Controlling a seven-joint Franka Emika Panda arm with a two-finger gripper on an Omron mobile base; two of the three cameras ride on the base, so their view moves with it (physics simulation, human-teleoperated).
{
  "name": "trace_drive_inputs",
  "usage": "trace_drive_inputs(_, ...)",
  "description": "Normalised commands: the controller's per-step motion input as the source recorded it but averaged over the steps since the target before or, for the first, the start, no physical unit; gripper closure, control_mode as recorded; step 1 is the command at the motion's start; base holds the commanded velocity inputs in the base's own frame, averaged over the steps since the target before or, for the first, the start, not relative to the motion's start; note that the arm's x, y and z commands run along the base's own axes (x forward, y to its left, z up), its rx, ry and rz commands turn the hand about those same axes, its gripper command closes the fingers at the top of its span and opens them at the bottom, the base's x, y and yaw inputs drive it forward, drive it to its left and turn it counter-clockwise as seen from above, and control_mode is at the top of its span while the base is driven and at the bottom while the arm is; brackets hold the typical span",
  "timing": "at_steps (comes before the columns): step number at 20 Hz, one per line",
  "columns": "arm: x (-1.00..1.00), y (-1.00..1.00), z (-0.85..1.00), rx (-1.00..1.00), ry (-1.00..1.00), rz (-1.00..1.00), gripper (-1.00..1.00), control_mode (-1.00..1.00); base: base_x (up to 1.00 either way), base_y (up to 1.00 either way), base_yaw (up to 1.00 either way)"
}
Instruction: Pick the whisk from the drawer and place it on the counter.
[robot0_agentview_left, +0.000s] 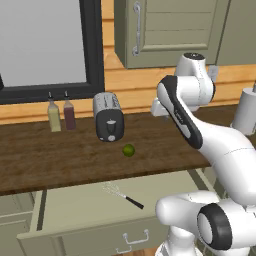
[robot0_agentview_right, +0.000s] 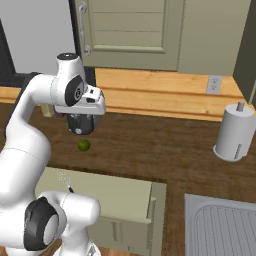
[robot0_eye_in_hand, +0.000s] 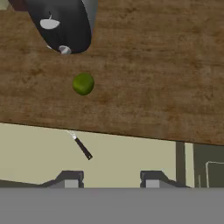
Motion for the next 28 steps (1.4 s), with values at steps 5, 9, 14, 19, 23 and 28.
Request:
trace_drive_inputs(5, -0.36, 0.00, -0.25, 0.00, 0.00, 0.00, -1.00, -1.00, 0.00, 0.00, 0.00)
trace_drive_inputs(9, -0.73, 0.00, -0.67, 0.00, 0.00, 0.00, -1.00, -1.00, 0.00, 0.00, 0.00)
trace_drive_inputs(14, -0.50, 0.00, -0.67, 0.00, 0.00, 0.00, -1.00, -1.00, 0.00, 0.00, 0.00)
trace_drive_inputs(19, -0.22, 0.00, -0.64, 0.00, 0.00, 0.00, -1.00, -1.00, 0.00, 0.00, 0.00)
trace_drive_inputs(23, -0.26, 0.00, -0.44, 0.00, -0.06, 0.00, -1.00, -1.00, 0.00, 0.00, 0.00)
trace_drive_inputs(28, -0.59, 0.01, -0.32, 0.00, -0.08, 0.00, -1.00, -1.00, 0.00, 0.00, 0.00)
